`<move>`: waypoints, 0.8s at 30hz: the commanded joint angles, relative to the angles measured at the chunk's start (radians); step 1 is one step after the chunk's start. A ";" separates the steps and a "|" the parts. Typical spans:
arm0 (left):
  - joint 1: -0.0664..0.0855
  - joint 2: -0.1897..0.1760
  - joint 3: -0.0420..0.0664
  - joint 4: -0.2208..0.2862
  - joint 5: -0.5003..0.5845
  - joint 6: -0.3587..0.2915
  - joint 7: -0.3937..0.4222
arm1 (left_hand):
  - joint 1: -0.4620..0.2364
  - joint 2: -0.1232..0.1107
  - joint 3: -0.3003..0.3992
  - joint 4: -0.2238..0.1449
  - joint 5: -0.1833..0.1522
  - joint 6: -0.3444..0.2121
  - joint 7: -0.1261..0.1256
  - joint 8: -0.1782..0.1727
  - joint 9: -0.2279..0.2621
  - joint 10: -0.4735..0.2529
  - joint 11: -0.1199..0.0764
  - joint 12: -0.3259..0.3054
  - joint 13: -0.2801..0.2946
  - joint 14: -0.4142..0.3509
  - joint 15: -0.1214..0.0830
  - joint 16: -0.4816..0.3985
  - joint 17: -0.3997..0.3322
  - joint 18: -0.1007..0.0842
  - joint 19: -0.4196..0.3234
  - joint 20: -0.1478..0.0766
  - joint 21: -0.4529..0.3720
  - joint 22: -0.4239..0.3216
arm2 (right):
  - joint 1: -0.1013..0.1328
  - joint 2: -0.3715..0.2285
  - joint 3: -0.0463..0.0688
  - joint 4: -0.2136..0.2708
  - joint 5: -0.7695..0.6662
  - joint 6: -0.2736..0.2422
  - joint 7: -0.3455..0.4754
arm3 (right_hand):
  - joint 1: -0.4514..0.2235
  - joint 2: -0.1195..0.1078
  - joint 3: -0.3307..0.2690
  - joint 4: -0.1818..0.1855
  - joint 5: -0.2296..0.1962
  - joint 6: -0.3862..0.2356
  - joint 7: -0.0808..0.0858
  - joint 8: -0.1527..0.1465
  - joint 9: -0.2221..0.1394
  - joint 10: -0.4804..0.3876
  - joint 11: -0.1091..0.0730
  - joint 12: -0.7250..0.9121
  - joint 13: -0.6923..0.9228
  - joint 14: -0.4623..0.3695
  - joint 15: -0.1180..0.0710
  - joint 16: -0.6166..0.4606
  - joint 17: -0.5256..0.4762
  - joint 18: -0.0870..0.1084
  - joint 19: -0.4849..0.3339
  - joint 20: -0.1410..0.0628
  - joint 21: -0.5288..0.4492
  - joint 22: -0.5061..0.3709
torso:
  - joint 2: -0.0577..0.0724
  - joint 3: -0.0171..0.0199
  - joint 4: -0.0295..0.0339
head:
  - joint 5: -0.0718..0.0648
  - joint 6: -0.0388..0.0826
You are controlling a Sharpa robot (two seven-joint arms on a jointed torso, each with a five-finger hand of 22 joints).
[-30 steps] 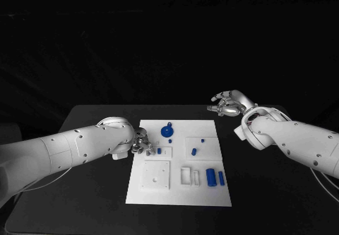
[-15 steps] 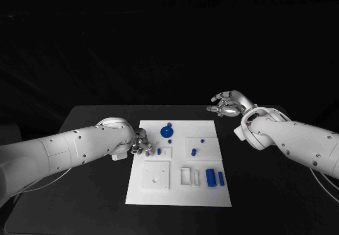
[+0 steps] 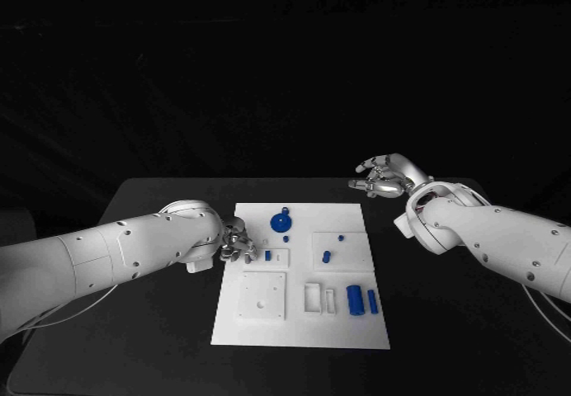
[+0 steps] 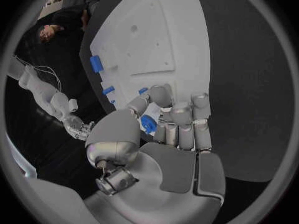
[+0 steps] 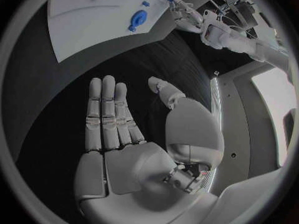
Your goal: Assemble the parts on the task board
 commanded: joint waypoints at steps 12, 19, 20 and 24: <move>-0.005 -0.046 0.003 0.040 0.047 -0.069 0.070 | 0.034 0.054 0.001 -0.011 0.009 0.013 -0.004 0.014 0.008 -0.007 -0.002 0.003 0.000 -0.002 -0.006 -0.004 -0.002 -0.013 -0.003 -0.104 -0.007 0.005 | -0.001 -0.004 0.000 0.003 -0.002 0.017 0.010 | -0.002 0.004 -0.004 0.001 0.004 0.008 0.001 0.005 -0.002 -0.027 -0.006 0.006 -0.002 0.008 0.000 -0.005 0.002 0.012 0.001 0.000 -0.004 0.002 | 0.000 0.0005 0.0006 | 0.001 0.003; -0.005 -0.066 0.010 0.042 0.088 -0.096 0.121 | 0.046 0.036 0.012 -0.020 0.050 0.023 -0.007 0.020 0.013 -0.004 -0.005 0.005 0.001 -0.001 -0.008 -0.002 -0.001 -0.013 -0.004 -0.105 -0.008 0.006 | -0.001 -0.004 0.000 0.005 -0.002 0.018 0.010 | -0.002 0.004 -0.004 0.001 0.004 0.008 0.001 0.005 -0.002 -0.027 -0.006 0.006 -0.002 0.008 0.000 -0.005 0.003 0.012 0.001 0.000 -0.004 0.002 | 0.000 0.0004 0.0013 | 0.004 0.006; -0.005 -0.068 0.011 0.042 0.094 -0.098 0.130 | 0.046 0.036 0.012 -0.020 0.051 0.024 -0.007 0.021 0.013 -0.004 -0.005 0.005 0.001 0.000 -0.008 -0.002 -0.001 -0.013 -0.004 -0.105 -0.008 0.006 | -0.001 -0.004 0.000 0.005 -0.002 0.019 0.011 | -0.001 0.004 -0.004 0.001 0.004 0.008 0.001 0.005 -0.002 -0.027 -0.006 0.006 -0.002 0.008 0.000 -0.005 0.003 0.012 0.001 0.000 -0.004 0.002 | 0.000 0.0004 0.0012 | 0.004 0.006; -0.005 -0.080 0.011 0.040 0.163 -0.097 0.187 | 0.048 0.038 0.014 -0.020 0.057 0.029 -0.009 0.024 0.016 -0.004 -0.007 0.005 0.001 0.000 -0.010 0.000 0.000 -0.013 -0.003 -0.105 -0.008 0.006 | -0.002 -0.004 0.000 0.006 -0.002 0.024 0.015 | 0.001 0.005 -0.003 -0.001 0.004 0.008 0.001 0.005 -0.002 -0.027 -0.006 0.006 -0.003 0.008 0.000 -0.006 0.004 0.012 0.001 0.000 -0.004 0.002 | 0.000 0.0000 -0.0004 | 0.004 0.008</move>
